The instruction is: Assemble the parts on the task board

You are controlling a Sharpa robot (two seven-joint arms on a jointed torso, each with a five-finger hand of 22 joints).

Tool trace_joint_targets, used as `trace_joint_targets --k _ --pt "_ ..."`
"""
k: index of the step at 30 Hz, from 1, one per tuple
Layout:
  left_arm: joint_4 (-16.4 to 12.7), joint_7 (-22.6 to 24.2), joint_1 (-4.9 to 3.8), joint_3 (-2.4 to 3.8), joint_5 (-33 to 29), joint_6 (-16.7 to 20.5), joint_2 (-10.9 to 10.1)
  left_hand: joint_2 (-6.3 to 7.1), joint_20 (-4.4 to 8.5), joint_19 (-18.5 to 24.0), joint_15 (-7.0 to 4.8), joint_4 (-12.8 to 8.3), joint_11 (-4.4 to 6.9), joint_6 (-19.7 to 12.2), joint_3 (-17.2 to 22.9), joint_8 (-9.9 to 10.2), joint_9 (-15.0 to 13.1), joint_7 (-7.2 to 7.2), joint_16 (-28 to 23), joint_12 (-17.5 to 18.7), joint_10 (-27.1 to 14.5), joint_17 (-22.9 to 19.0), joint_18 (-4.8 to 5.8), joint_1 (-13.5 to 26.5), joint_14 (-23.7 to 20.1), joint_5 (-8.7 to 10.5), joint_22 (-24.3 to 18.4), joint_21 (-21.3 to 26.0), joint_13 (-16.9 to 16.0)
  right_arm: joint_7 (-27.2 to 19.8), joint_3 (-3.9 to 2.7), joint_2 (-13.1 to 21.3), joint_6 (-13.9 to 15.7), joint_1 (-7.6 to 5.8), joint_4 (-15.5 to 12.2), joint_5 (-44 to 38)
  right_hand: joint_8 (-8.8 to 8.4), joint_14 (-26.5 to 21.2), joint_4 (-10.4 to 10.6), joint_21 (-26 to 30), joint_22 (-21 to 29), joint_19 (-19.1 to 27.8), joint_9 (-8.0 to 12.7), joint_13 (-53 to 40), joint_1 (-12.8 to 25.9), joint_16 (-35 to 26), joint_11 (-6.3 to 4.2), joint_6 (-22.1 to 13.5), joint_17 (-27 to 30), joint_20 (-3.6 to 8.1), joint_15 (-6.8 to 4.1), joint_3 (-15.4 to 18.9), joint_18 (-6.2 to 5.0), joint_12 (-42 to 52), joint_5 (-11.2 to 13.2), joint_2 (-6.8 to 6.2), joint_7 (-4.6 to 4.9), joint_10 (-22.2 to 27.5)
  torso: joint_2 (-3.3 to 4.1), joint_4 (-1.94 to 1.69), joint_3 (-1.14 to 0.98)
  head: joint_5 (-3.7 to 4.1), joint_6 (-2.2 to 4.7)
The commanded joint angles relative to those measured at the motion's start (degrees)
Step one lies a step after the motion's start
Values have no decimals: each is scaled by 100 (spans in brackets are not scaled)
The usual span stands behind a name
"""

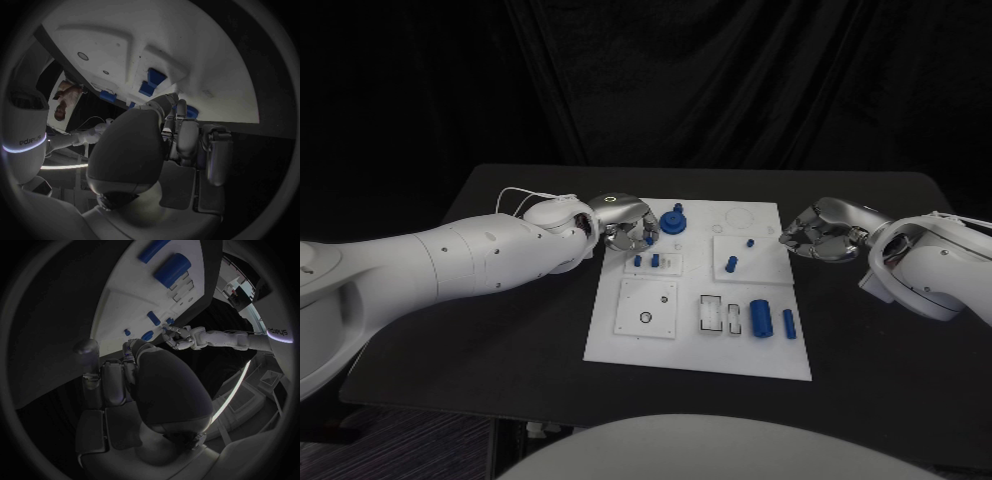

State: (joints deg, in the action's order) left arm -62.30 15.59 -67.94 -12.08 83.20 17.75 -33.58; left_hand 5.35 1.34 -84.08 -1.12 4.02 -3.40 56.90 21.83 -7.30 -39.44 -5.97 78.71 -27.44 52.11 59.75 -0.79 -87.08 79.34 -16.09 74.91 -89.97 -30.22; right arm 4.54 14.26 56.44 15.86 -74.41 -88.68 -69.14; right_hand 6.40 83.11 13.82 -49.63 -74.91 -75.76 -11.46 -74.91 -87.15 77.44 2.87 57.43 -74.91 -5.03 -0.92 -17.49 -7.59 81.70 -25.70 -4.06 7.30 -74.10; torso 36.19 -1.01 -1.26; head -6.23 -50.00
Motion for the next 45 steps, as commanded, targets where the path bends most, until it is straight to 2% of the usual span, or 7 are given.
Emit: trace_joint_targets --k 1,28,31,33,37,43,45 --pt "4 30 21 -1 11 60 29 -37 -6 -592 21 -38 14 8 5 -3 10 -35 -39 26 37 -5 79 15 -21 -30 1509 -3 8 57 -4 0 9 13 5 -6 -4 -51 13 19 -537 50 -7 -33 68 -23 -1 -28 -29 -8 -6 -32 22 -15 -14 12 6 39 5 3 -1 4 0" --pt "139 -24 24 0 11 -158 174 -34 -37 -592 47 -95 -26 -92 27 93 67 -41 -121 72 -29 -152 79 -19 -103 -34 1509 -3 26 74 -4 -21 -22 19 15 -6 -9 -50 12 19 -537 51 -6 -35 69 -20 0 -36 -32 -8 -5 -35 22 -14 -14 11 8 37 1 4 -2 -18 0" --pt "141 -34 25 0 11 -201 170 2 -48 -592 57 -129 -59 -236 41 201 124 2 -155 121 -108 -206 79 -27 -145 -12 1509 -3 44 74 -4 -20 -22 21 16 -6 -9 -50 12 19 -537 51 -6 -35 69 -20 0 -36 -32 -8 -5 -35 22 -14 -14 11 8 37 2 6 -3 -22 0" --pt "142 -43 26 0 11 -218 164 53 -74 -592 87 -146 -113 -475 59 355 210 80 -207 199 -256 -300 79 -5 -217 23 1509 -3 69 74 -4 -21 -22 24 17 -6 -14 -52 9 21 -536 52 -5 -32 70 -22 1 -46 -28 -9 -4 -41 22 -15 -15 16 10 40 1 6 -3 -20 0" --pt "142 -53 29 0 11 -228 147 117 -133 -592 146 -160 -188 -857 94 386 349 184 -256 289 -498 -395 79 33 -306 76 1509 -3 86 73 -4 -22 -22 28 18 -6 -14 -52 9 21 -536 52 -5 -32 70 -22 1 -46 -28 -9 -4 -41 22 -15 -15 16 10 40 2 5 -4 -17 0" --pt "137 -73 31 -1 11 -221 125 162 -203 -592 210 -169 -264 -1180 149 382 515 269 -304 358 -789 -503 79 73 -413 107 1509 -3 92 74 -4 -23 -29 34 21 -6 -14 -52 9 21 -536 52 -5 -32 70 -22 1 -46 -28 -9 -4 -41 22 -15 -15 16 10 40 1 1 -5 -23 0" --pt "137 -79 32 -1 11 -217 120 163 -207 -592 213 -169 -266 -1199 153 381 527 276 -310 361 -806 -518 79 75 -423 109 1509 -3 92 75 -4 -25 -33 36 21 -6 -14 -52 9 21 -536 52 -5 -32 70 -22 1 -46 -28 -9 -4 -41 22 -15 -15 16 10 40 1 0 -4 -28 0"
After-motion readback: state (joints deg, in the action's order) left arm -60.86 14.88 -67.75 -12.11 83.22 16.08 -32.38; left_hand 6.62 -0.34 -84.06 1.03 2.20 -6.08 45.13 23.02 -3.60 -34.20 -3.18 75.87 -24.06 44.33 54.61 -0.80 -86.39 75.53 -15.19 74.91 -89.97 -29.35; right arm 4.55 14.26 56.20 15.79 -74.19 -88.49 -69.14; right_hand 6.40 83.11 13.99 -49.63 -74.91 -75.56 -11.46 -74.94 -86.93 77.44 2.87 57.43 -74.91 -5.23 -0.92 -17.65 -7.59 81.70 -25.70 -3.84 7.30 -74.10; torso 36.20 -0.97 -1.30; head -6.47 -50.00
